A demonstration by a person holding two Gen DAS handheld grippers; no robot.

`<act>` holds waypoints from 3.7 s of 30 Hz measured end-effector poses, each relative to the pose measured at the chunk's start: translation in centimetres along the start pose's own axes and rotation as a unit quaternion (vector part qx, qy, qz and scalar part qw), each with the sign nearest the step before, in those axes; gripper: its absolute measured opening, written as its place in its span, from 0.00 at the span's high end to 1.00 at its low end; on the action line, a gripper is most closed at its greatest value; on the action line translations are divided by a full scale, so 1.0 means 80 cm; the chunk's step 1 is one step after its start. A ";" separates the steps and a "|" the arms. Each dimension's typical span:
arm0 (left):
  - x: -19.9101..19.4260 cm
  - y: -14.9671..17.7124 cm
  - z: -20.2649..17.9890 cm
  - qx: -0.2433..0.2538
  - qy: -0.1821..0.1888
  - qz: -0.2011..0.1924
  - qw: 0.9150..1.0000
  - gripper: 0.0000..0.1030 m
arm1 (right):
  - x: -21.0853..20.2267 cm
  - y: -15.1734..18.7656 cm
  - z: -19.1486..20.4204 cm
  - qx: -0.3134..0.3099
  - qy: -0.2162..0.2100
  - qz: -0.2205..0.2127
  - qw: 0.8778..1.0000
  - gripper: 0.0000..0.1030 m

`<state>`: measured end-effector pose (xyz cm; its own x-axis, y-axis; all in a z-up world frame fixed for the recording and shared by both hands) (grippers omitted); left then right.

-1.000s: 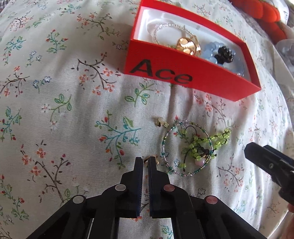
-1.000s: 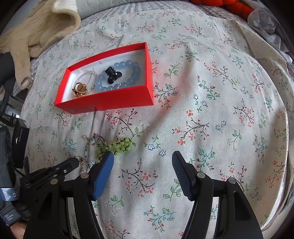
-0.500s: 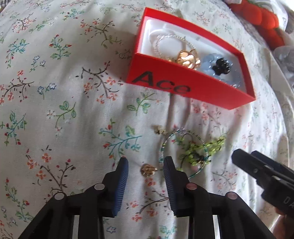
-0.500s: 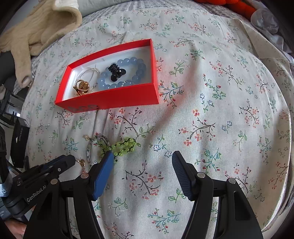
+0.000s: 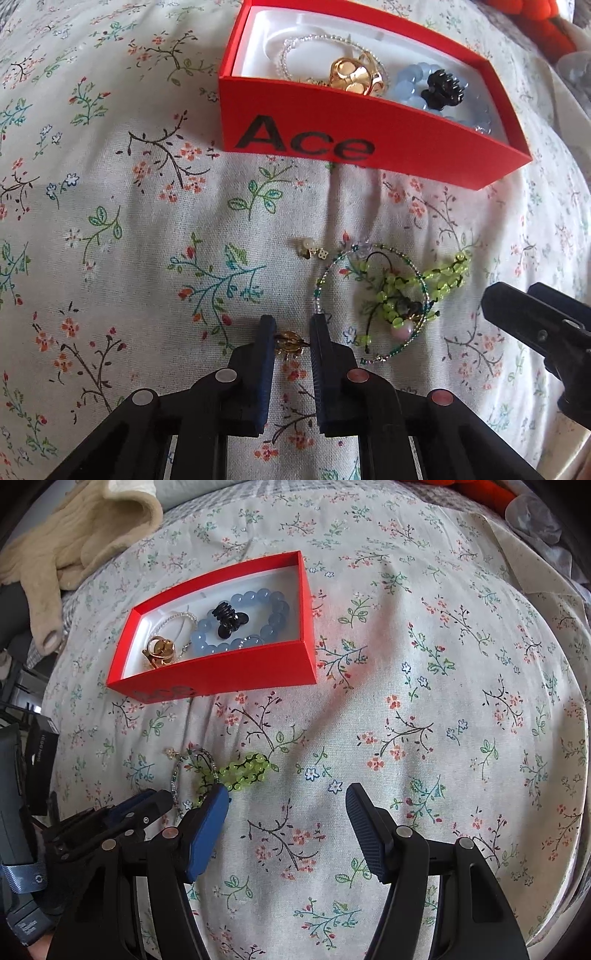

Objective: Organize jewelry
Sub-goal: 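Grasp the beaded wire hoop bracelet with the right tool while the left tool holds the charm, then carry the charm and hoop bracelet into the red box and open both tools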

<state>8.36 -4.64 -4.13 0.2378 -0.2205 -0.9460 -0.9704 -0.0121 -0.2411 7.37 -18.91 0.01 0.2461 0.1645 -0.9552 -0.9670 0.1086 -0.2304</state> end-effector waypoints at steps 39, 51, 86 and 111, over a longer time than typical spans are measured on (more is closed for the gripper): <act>-0.041 -0.001 0.054 -0.028 0.023 -0.021 0.999 0.87 | 0.012 -0.012 0.071 -0.072 -0.080 -0.005 0.994 1.00; -0.057 0.003 0.092 -0.063 0.018 -0.036 0.997 0.87 | 0.014 0.010 0.087 -0.096 -0.101 0.028 0.990 0.86; -0.085 0.010 0.121 -0.073 0.020 -0.057 0.996 0.87 | -0.041 0.021 0.123 -0.144 -0.072 -0.058 0.985 0.98; -0.091 -0.080 0.050 -0.020 0.126 -0.175 0.976 0.87 | -0.093 -0.049 0.078 -0.106 -0.029 -0.184 0.977 0.98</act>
<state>13.04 0.91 3.43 0.5429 -0.4292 -0.7218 -0.8331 -0.1665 -0.5275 9.77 -14.45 9.18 0.5767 0.2088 -0.7898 -0.8029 -0.0333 -0.5951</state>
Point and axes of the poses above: each gripper's, at about its wrist camera, not at the fingertips, and x roughly the way its jaws point, z to its left, y to its underside, the point moved 2 cm from there along x, roughly the way its jaws point
